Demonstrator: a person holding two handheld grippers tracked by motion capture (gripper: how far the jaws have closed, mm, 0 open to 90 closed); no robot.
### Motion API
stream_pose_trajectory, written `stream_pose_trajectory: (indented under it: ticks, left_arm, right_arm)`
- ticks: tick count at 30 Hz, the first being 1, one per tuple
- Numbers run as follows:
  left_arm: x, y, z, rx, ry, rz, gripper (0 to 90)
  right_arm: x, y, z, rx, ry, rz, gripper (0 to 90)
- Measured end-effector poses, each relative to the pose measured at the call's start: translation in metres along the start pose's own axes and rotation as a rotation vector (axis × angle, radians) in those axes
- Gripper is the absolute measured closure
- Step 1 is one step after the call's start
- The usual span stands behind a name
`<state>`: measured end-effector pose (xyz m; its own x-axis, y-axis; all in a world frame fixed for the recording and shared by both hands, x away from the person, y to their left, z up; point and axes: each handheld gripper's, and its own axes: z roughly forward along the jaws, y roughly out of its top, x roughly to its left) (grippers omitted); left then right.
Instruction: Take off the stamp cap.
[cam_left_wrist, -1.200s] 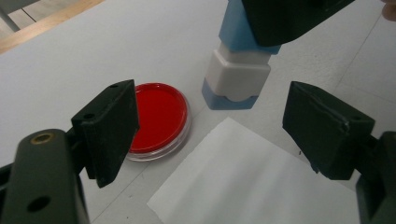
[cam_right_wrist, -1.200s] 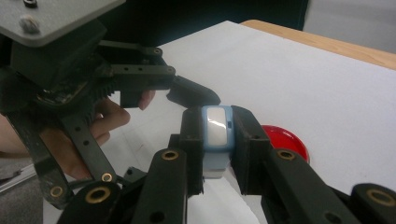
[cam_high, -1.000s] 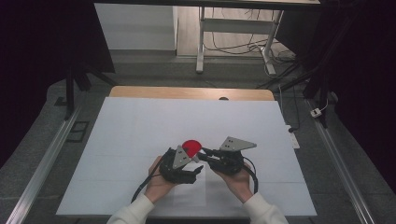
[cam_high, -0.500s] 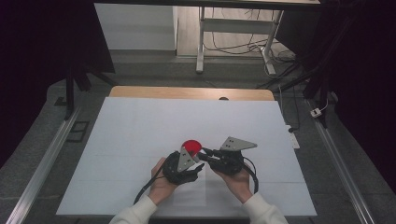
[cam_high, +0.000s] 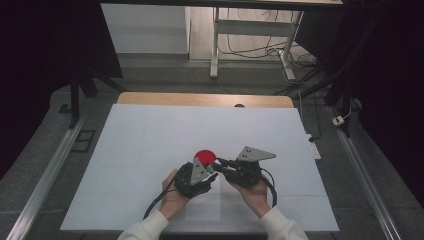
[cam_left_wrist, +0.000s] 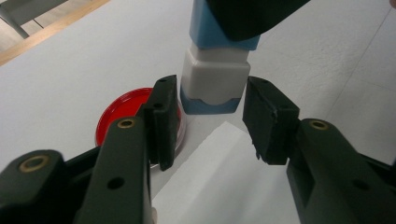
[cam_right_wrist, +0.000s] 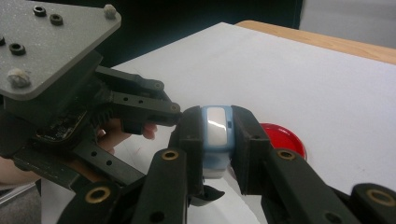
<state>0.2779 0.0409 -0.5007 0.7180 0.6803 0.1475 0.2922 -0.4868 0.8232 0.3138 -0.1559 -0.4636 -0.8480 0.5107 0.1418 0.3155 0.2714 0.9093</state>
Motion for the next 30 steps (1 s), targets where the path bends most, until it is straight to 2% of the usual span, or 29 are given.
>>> stream_pose_trajectory:
  ticks: [10,30]
  left_arm:
    - [0.0005,-0.0007,0.0006,-0.001,0.006,-0.003,63.0]
    - [-0.0003,-0.0016,0.0014,0.001,-0.001,0.006,64.8]
  right_arm:
    - [0.0,-0.0002,0.0,-0.001,-0.002,0.0,75.1]
    - [0.0005,-0.0005,-0.0002,-0.004,-0.01,-0.007,75.1]
